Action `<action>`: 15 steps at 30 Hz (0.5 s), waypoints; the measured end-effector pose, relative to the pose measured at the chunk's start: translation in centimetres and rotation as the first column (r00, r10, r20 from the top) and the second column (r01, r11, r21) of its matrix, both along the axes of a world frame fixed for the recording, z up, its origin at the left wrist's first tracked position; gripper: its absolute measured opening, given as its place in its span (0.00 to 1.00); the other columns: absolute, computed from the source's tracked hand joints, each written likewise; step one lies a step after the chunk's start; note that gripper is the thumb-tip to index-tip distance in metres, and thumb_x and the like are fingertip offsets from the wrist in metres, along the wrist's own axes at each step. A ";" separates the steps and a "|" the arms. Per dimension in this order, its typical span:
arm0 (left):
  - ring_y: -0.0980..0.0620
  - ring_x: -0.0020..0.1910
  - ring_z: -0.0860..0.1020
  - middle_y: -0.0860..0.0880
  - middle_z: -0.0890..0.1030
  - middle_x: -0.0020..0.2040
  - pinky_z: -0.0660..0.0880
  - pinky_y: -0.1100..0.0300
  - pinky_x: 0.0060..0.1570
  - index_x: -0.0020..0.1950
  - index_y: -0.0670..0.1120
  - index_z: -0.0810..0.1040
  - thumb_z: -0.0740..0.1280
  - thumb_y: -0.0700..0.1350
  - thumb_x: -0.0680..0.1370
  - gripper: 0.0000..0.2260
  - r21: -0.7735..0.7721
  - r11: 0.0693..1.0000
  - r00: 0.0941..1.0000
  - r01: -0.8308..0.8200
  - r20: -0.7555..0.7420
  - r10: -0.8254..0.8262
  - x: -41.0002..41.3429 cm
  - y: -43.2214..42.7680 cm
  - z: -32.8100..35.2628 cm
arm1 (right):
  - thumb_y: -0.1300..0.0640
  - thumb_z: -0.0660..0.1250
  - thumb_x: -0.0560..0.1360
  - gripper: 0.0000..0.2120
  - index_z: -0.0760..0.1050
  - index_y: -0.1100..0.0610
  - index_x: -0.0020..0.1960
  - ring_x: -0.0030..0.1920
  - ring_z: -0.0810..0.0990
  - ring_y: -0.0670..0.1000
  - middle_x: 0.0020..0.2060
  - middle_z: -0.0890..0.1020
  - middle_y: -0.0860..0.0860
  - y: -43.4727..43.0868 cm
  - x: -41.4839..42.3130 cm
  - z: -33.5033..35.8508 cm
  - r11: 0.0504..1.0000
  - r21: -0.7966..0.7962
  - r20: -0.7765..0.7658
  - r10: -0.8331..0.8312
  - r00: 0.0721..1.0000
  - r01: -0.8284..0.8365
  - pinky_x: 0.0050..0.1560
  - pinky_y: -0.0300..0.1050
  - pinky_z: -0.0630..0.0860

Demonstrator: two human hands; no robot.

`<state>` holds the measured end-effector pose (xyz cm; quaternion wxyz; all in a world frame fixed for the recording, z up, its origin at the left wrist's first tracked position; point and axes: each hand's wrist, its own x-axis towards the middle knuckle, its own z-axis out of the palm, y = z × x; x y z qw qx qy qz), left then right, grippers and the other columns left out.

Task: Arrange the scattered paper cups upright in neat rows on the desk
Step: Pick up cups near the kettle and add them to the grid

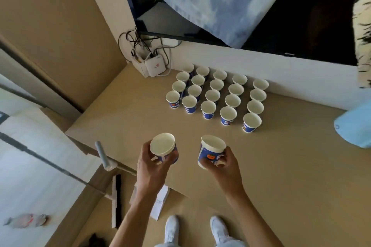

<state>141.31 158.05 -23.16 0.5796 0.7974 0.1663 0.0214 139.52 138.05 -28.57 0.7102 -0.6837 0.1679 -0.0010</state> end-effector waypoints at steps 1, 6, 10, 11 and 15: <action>0.50 0.54 0.82 0.53 0.83 0.55 0.78 0.60 0.48 0.58 0.56 0.76 0.83 0.46 0.66 0.25 0.000 1.000 1.000 0.019 -0.008 -0.019 0.8 0.5 -0.2 | 0.48 0.80 0.61 0.28 0.78 0.48 0.59 0.47 0.84 0.46 0.46 0.85 0.47 0.3 -0.2 0.3 1.000 0.010 -0.002 -0.025 1.000 0.025 0.42 0.34 0.78; 0.58 0.50 0.82 0.58 0.82 0.51 0.74 0.68 0.40 0.55 0.61 0.75 0.77 0.60 0.59 0.26 0.016 0.995 0.995 0.102 -0.013 -0.102 6.0 3.6 -2.0 | 0.47 0.79 0.61 0.26 0.79 0.48 0.58 0.45 0.85 0.49 0.46 0.86 0.49 3.5 -0.6 1.0 0.993 0.018 -0.014 -0.114 0.993 0.115 0.45 0.39 0.80; 0.53 0.48 0.84 0.56 0.83 0.50 0.78 0.62 0.42 0.55 0.61 0.75 0.81 0.51 0.65 0.24 0.032 0.985 0.985 0.172 -0.028 -0.171 10.1 5.5 -5.5 | 0.46 0.78 0.61 0.24 0.79 0.44 0.56 0.47 0.85 0.50 0.47 0.86 0.49 6.3 0.1 -0.1 0.991 -0.029 -0.031 -0.135 0.990 0.134 0.46 0.40 0.80; 0.52 0.48 0.84 0.55 0.84 0.50 0.79 0.60 0.43 0.56 0.60 0.76 0.82 0.48 0.66 0.24 0.038 0.982 0.983 0.183 -0.025 -0.182 11.0 5.8 -6.5 | 0.46 0.78 0.61 0.25 0.78 0.44 0.57 0.47 0.85 0.50 0.47 0.86 0.49 6.9 0.3 -0.5 0.990 -0.045 -0.039 -0.132 0.990 0.130 0.47 0.41 0.80; 0.57 0.46 0.83 0.55 0.84 0.48 0.82 0.57 0.47 0.60 0.53 0.77 0.82 0.45 0.67 0.25 0.051 0.981 0.982 0.187 0.005 -0.188 13.8 6.9 -10.5 | 0.45 0.78 0.60 0.28 0.78 0.48 0.59 0.48 0.84 0.53 0.48 0.86 0.50 8.8 1.2 -3.1 0.986 -0.078 -0.044 -0.152 0.987 0.149 0.52 0.47 0.77</action>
